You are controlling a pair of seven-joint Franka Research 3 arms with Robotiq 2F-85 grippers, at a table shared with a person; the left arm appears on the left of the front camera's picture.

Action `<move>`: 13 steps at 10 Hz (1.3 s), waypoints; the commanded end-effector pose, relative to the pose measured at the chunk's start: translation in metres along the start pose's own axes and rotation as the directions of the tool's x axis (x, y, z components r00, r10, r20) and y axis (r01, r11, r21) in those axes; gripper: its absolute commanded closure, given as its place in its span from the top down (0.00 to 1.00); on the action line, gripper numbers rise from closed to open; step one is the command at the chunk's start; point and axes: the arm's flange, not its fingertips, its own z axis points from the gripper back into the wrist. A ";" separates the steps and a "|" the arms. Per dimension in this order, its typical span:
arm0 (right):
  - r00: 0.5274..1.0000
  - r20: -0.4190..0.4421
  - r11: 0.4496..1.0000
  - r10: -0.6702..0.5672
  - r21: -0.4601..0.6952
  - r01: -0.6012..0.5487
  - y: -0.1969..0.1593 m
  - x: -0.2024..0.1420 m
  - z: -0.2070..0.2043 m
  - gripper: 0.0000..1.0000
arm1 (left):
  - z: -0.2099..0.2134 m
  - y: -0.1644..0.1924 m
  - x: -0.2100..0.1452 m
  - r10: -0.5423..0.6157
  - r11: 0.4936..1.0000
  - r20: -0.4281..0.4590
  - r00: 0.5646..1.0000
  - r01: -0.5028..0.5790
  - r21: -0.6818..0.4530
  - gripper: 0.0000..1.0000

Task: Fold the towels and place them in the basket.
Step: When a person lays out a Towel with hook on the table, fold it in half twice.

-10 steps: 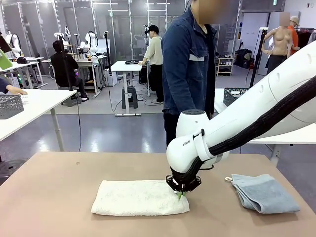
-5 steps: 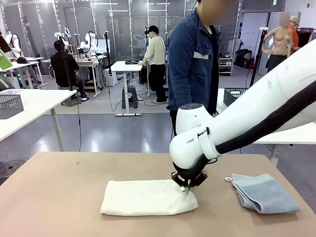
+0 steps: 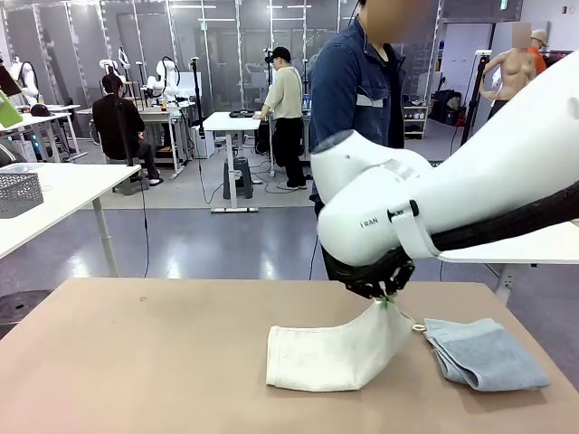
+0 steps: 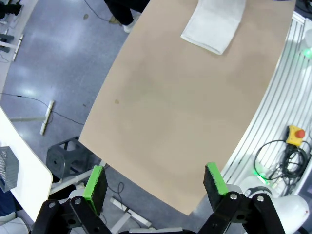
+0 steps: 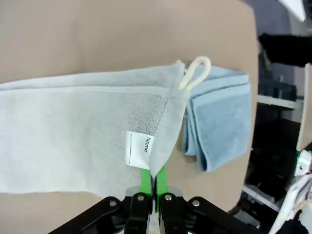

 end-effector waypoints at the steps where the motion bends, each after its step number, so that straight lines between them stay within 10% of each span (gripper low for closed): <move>1: 0.999 -0.021 0.998 0.034 0.053 -0.033 0.043 0.006 0.013 0.00 | 0.000 -0.001 -0.002 0.000 1.000 -0.001 1.000 0.000 0.012 1.00; 8: 0.977 -0.211 0.981 0.021 0.194 0.021 0.166 0.018 -0.004 0.00 | 0.000 -0.001 -0.002 0.000 1.000 -0.001 1.000 0.000 0.012 1.00; 13: 0.965 -0.260 0.981 -0.018 0.184 0.068 0.195 0.015 -0.010 0.82 | 0.000 -0.001 -0.002 0.000 1.000 -0.001 1.000 0.000 0.012 1.00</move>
